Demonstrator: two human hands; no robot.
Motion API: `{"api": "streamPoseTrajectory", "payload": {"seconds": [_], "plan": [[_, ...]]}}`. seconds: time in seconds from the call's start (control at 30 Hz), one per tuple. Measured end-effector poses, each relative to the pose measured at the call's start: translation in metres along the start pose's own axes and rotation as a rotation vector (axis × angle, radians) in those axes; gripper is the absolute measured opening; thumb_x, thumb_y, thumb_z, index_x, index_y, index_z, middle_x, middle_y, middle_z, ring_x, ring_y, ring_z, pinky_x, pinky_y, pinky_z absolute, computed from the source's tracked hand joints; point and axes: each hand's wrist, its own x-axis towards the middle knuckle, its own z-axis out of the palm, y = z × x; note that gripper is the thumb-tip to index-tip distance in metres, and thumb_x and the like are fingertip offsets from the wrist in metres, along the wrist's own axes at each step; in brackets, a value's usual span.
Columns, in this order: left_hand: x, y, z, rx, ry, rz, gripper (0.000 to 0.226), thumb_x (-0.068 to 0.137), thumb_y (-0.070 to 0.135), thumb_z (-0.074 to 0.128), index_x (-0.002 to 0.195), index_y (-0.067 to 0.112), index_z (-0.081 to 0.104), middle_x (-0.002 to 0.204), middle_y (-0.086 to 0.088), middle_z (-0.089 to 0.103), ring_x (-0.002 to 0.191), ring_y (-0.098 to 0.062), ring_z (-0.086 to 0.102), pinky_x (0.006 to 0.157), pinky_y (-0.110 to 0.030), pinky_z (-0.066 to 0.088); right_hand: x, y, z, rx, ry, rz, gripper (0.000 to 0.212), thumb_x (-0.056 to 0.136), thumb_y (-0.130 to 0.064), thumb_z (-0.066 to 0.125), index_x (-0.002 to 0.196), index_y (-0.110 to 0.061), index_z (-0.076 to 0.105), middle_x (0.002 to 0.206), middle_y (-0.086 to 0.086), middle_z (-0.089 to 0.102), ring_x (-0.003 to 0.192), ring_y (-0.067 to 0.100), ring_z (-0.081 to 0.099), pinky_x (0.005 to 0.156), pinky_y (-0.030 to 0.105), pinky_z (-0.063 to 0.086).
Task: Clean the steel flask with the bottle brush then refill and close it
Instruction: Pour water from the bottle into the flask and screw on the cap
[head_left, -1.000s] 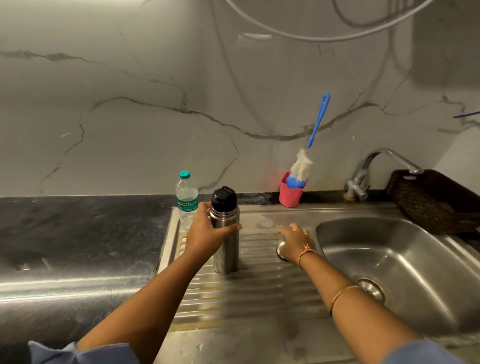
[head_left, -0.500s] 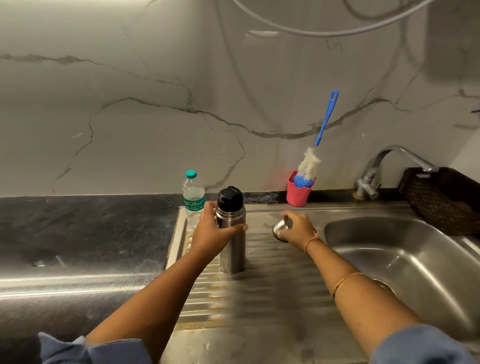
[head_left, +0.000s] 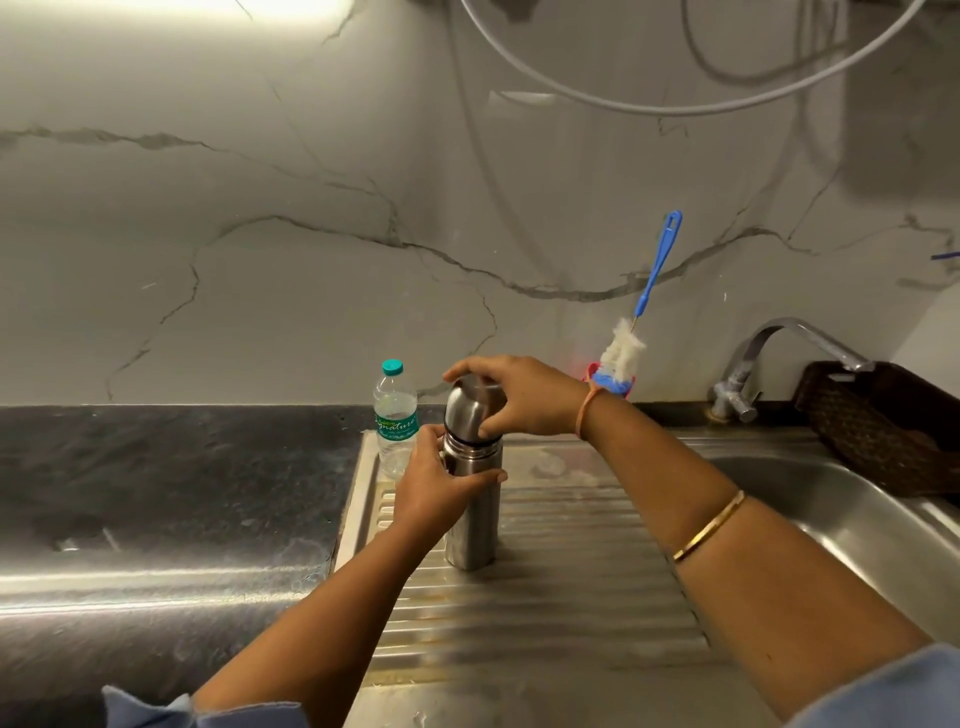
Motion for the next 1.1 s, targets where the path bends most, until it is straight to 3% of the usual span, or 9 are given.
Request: {"api": "streamPoseTrajectory", "payload": {"seconds": [0.2, 0.43, 0.57, 0.67, 0.77, 0.83, 0.9, 1.0, 1.1], "plan": [[0.002, -0.002, 0.002, -0.009, 0.002, -0.016, 0.066, 0.066, 0.031, 0.084, 0.114, 0.025, 0.040, 0.110, 0.007, 0.050, 0.100, -0.012, 0.048, 0.079, -0.028, 0.044, 0.008, -0.008, 0.008, -0.185, -0.036, 0.053, 0.061, 0.077, -0.012, 0.069, 0.133, -0.021, 0.048, 0.131, 0.005, 0.050, 0.109, 0.020, 0.050, 0.084, 0.026, 0.048], [0.003, -0.003, 0.003, -0.009, 0.024, -0.024, 0.063, 0.064, 0.031, 0.086, 0.108, 0.028, 0.040, 0.109, 0.010, 0.051, 0.099, -0.011, 0.050, 0.077, -0.027, 0.045, 0.021, -0.012, 0.016, -0.669, 0.081, 0.210, 0.063, 0.076, -0.064, 0.060, 0.121, -0.022, 0.048, 0.112, 0.003, 0.061, 0.094, 0.021, 0.056, 0.075, 0.032, 0.047], [0.004, -0.005, 0.002, -0.009, -0.002, -0.020, 0.068, 0.062, 0.034, 0.086, 0.112, 0.027, 0.041, 0.116, 0.003, 0.056, 0.098, -0.012, 0.052, 0.080, -0.030, 0.048, 0.023, -0.018, 0.005, -0.447, -0.205, 0.173, 0.097, 0.073, -0.023, 0.078, 0.147, -0.029, 0.017, 0.142, 0.009, 0.040, 0.127, 0.031, 0.043, 0.099, 0.040, 0.044], [0.004, -0.005, 0.001, -0.011, 0.002, -0.025, 0.069, 0.062, 0.034, 0.086, 0.112, 0.028, 0.039, 0.119, 0.003, 0.055, 0.099, -0.011, 0.050, 0.079, -0.028, 0.046, 0.022, -0.024, -0.004, -0.336, -0.258, 0.116, 0.070, 0.079, -0.006, 0.069, 0.139, -0.026, 0.040, 0.138, 0.006, 0.045, 0.124, 0.027, 0.045, 0.097, 0.035, 0.046], [0.004, -0.004, 0.003, 0.006, 0.012, -0.019, 0.068, 0.063, 0.034, 0.086, 0.113, 0.028, 0.039, 0.120, 0.002, 0.055, 0.108, -0.018, 0.055, 0.078, -0.027, 0.045, 0.021, -0.022, 0.001, -0.401, -0.153, 0.170, 0.049, 0.083, -0.034, 0.066, 0.128, -0.020, 0.052, 0.126, 0.004, 0.055, 0.111, 0.022, 0.052, 0.089, 0.032, 0.047], [0.004, -0.003, 0.004, 0.010, 0.025, -0.026, 0.075, 0.064, 0.032, 0.085, 0.123, 0.027, 0.038, 0.127, 0.001, 0.053, 0.117, -0.023, 0.054, 0.082, -0.031, 0.046, 0.022, -0.021, 0.013, -0.579, 0.000, 0.259, 0.056, 0.081, -0.061, 0.055, 0.113, -0.016, 0.059, 0.107, 0.004, 0.063, 0.092, 0.020, 0.057, 0.076, 0.030, 0.047], [0.004, -0.003, 0.005, 0.023, 0.037, -0.024, 0.076, 0.064, 0.033, 0.085, 0.124, 0.028, 0.038, 0.131, -0.001, 0.053, 0.112, -0.021, 0.054, 0.083, -0.033, 0.047, 0.024, -0.018, 0.018, -0.688, 0.091, 0.314, 0.065, 0.078, -0.070, 0.051, 0.112, -0.014, 0.056, 0.102, 0.005, 0.064, 0.088, 0.021, 0.058, 0.074, 0.031, 0.045], [0.004, -0.005, 0.003, 0.029, 0.015, -0.002, 0.066, 0.063, 0.036, 0.086, 0.110, 0.029, 0.040, 0.120, 0.001, 0.057, 0.095, -0.011, 0.052, 0.076, -0.029, 0.047, 0.024, -0.019, 0.008, -0.531, -0.126, 0.252, 0.089, 0.073, -0.045, 0.074, 0.144, -0.022, 0.025, 0.138, 0.010, 0.045, 0.123, 0.030, 0.045, 0.097, 0.042, 0.042], [0.005, -0.006, 0.001, 0.007, -0.002, -0.014, 0.068, 0.062, 0.035, 0.086, 0.110, 0.029, 0.038, 0.119, 0.003, 0.056, 0.097, -0.011, 0.050, 0.078, -0.028, 0.046, 0.020, -0.026, -0.009, -0.376, -0.277, 0.163, 0.071, 0.079, -0.009, 0.071, 0.140, -0.023, 0.038, 0.139, 0.005, 0.043, 0.125, 0.027, 0.043, 0.095, 0.032, 0.041]]}}
